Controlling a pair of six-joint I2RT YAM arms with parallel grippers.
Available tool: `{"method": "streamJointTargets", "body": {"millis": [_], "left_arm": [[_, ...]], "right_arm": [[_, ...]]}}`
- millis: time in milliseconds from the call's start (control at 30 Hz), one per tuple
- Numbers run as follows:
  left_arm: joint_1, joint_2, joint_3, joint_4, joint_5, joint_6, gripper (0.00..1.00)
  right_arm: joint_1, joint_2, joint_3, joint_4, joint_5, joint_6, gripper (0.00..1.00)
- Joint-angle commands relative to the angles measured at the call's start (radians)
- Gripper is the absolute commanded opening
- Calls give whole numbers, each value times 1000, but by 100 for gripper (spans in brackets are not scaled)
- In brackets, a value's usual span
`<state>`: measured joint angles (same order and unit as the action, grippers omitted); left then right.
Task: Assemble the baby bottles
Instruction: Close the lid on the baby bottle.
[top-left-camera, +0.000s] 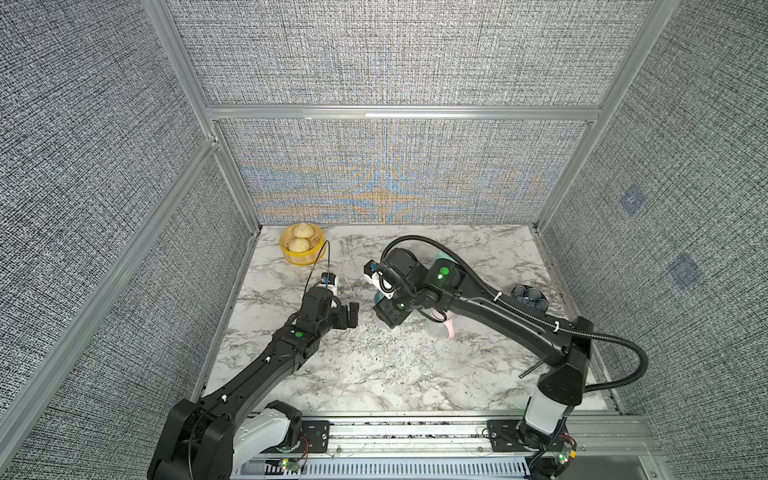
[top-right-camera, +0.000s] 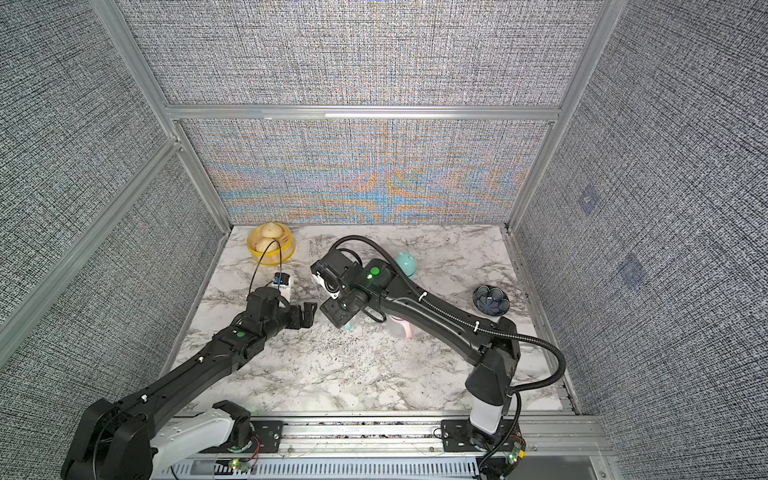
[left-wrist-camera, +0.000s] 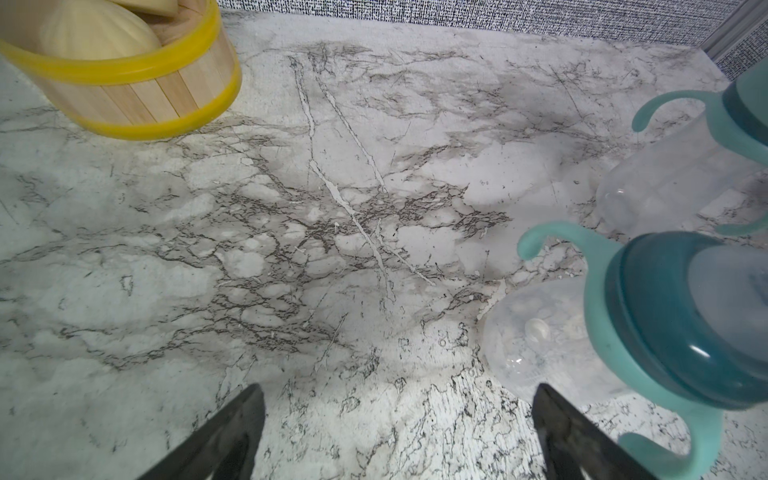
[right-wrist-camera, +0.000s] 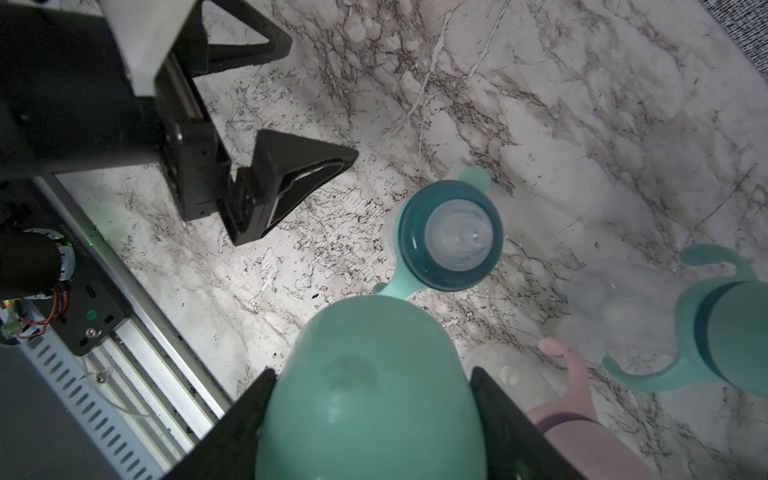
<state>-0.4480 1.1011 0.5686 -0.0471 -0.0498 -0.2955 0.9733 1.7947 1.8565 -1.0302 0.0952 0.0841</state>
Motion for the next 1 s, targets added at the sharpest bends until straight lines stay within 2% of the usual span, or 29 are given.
{"method": "streamJointTargets", "body": {"millis": [0,167,567,967], "left_arm": [[2,9,10,9,20,-8,100],[2,17,10,13,28,-9,100],[2,20,7,16,33,-9,100],[4,31,9,23,41,-10,100]], "right_arm": [[-31,35,51,-66,-15,-49,71],[-71,108,123,-71,-70,-79,71],[-114,268,292,-150,-95,-118,71],[-131,349,334,-171,-124,-126,71]]}}
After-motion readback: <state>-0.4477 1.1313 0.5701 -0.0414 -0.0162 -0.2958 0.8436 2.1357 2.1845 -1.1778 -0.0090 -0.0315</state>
